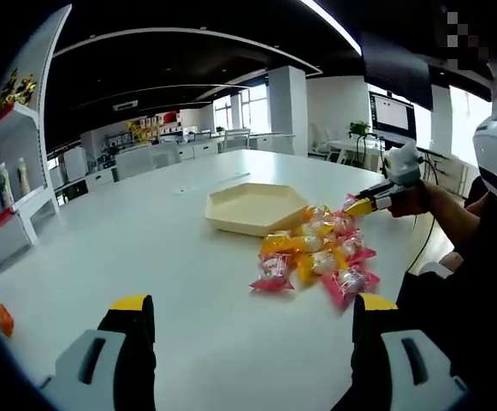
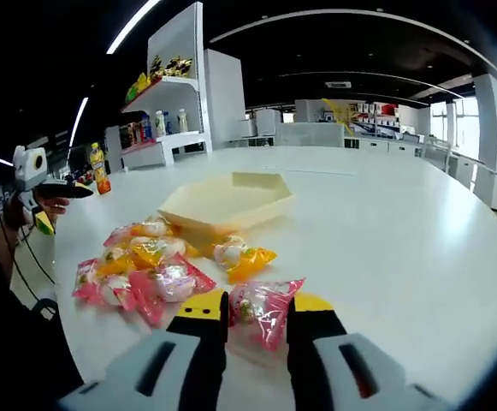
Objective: Pick up the marshmallows scattered on the table and place them into the bowl on the table
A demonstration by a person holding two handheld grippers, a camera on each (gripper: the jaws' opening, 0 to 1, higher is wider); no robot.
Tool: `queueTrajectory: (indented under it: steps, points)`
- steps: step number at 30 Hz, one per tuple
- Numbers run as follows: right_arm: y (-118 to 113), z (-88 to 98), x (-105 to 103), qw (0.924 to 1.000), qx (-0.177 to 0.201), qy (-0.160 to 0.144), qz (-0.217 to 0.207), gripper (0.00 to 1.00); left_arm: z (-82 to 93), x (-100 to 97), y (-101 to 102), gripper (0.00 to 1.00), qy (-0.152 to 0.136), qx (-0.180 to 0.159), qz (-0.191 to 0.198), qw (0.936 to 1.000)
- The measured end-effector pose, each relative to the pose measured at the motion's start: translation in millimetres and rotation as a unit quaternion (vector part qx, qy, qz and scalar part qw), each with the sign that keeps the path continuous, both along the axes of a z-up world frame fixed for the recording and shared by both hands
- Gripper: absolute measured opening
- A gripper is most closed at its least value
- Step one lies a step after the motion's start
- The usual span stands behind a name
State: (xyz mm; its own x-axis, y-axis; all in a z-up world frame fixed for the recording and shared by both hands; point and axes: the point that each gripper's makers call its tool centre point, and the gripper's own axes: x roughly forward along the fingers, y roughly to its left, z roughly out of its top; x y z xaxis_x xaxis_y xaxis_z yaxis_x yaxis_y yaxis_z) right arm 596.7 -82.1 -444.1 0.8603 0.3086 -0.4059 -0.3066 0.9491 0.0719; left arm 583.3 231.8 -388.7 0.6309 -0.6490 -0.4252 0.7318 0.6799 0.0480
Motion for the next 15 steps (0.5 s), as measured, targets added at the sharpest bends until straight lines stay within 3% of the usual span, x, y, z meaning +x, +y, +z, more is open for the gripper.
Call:
queueTrajectory:
  steps: [15]
  points:
    - [-7,11.8,-5,0.9968,0.071,0.013,-0.036,0.15,9.7,-5.1,3,0.95,-0.012,-0.002,0.002,0.9999]
